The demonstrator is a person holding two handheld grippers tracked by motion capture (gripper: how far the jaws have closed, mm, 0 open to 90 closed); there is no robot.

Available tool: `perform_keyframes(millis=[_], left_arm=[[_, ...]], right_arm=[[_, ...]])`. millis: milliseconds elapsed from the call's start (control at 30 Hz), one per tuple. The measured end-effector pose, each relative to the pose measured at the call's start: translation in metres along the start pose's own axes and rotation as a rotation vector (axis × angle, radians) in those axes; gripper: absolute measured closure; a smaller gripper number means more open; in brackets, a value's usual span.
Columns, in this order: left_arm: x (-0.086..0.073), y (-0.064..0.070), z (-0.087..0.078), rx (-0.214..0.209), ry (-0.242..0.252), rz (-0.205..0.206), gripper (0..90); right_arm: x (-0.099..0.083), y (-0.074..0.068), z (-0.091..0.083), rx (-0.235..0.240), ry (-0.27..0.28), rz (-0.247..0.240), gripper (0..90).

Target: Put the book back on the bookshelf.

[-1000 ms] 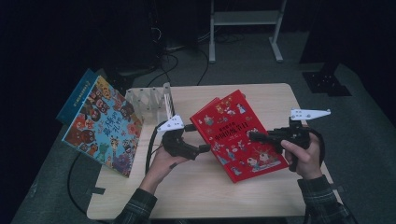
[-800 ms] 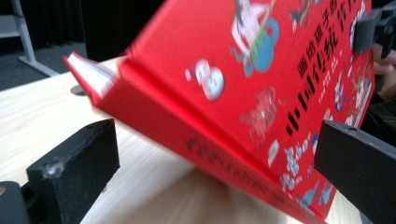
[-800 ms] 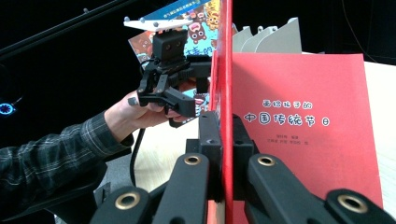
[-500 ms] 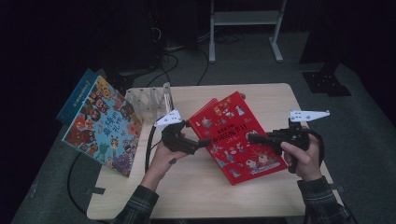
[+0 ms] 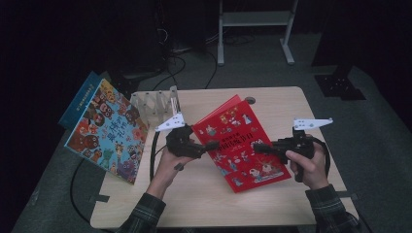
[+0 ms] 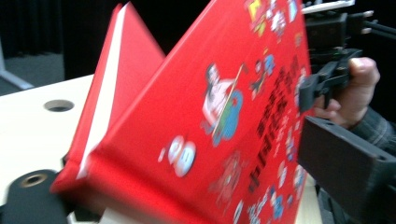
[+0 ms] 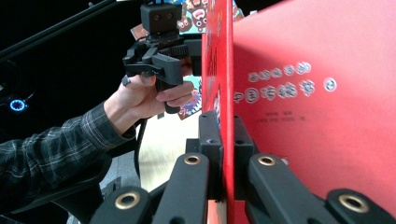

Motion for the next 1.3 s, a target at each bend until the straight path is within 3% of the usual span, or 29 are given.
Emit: perform_keyframes(millis=[33, 100, 433, 533, 900, 1300], left_arm=[[0.002, 0.001, -0.001, -0.012, 0.028, -0.014, 13.9], [0.006, 0.003, -0.004, -0.009, 0.047, -0.004, 20.0], [0.013, 0.004, -0.013, 0.008, 0.083, 0.008, 40.2], [0.015, 0.005, -0.015, 0.002, 0.098, 0.008, 47.6], [0.025, 0.014, -0.018, -0.041, 0.102, 0.046, 55.6], [0.027, 0.018, -0.019, -0.069, 0.080, 0.057, 62.2]], right_arm=[[0.000, 0.000, 0.000, 0.000, 0.000, 0.000, 87.5], [-0.001, -0.001, 0.000, 0.016, 0.017, 0.004, 87.5], [-0.005, -0.001, 0.005, 0.039, 0.008, -0.013, 86.4], [-0.008, 0.000, 0.007, 0.029, -0.016, -0.021, 84.8], [-0.028, 0.003, 0.027, 0.012, -0.139, -0.044, 81.5], [-0.037, 0.005, 0.037, 0.026, -0.182, -0.042, 80.0]])
Point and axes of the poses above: each handheld gripper's, and its own axes: z roughly forward along the jaws, x roughly out of its top, y roughly to its right, the point moved 5 cm from there along z, roughly forward along the jaws, and after that the axes turned 7 degrees about y, right-handed, at the moved point
